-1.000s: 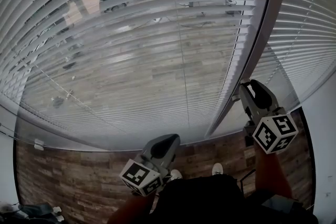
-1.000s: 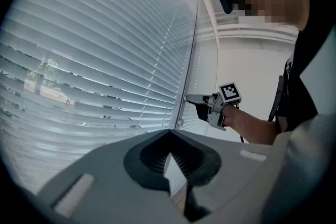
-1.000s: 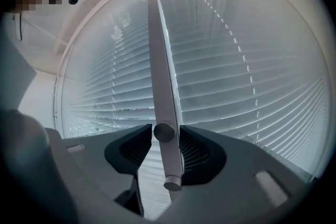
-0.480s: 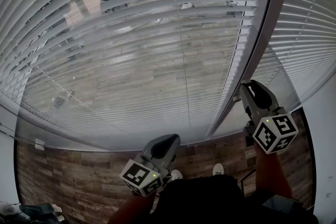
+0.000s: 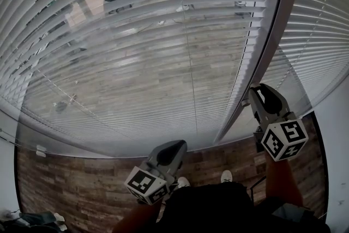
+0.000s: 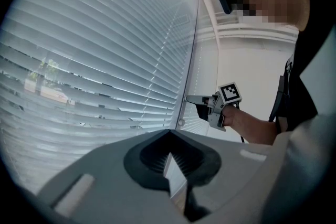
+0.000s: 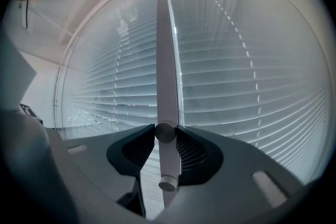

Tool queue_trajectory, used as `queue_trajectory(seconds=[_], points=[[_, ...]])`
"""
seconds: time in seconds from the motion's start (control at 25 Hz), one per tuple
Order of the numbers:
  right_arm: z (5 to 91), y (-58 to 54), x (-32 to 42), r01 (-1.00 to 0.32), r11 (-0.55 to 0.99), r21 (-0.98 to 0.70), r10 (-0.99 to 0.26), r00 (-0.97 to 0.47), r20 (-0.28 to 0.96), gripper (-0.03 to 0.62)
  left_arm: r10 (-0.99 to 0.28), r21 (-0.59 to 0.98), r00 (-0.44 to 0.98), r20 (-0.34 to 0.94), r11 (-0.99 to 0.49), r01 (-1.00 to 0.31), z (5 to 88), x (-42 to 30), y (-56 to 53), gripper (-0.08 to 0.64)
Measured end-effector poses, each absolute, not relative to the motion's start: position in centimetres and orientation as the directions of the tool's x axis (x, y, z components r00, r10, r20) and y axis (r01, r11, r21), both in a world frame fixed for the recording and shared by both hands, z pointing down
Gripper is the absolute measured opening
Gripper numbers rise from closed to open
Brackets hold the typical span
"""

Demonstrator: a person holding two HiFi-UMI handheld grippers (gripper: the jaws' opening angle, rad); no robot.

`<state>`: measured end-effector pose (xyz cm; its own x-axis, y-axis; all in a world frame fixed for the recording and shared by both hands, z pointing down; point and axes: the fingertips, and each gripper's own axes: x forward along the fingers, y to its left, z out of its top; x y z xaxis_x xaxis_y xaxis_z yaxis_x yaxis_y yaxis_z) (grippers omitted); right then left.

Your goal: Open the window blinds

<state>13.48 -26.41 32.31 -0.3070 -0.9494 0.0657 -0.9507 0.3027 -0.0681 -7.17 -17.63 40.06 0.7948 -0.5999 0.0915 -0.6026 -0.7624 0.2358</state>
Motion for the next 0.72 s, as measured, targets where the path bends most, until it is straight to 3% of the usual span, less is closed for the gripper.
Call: queue_trajectory(seconds=[0.36, 0.72], points=[[32.29, -26.42, 13.32, -0.946, 0.265, 0.188, -0.963, -0.252, 0.092, 0.152, -0.602, 0.237, 0.794, 0.088, -0.761, -0.603, 40.27, -7.15, -17.65, 0.000], [32.31, -26.43, 13.14, -0.913, 0.249, 0.324, -0.968, -0.226, 0.109, 0.150, -0.601, 0.235, 0.794, 0.091, -0.762, -0.603, 40.10, -6.98, -17.78, 0.000]])
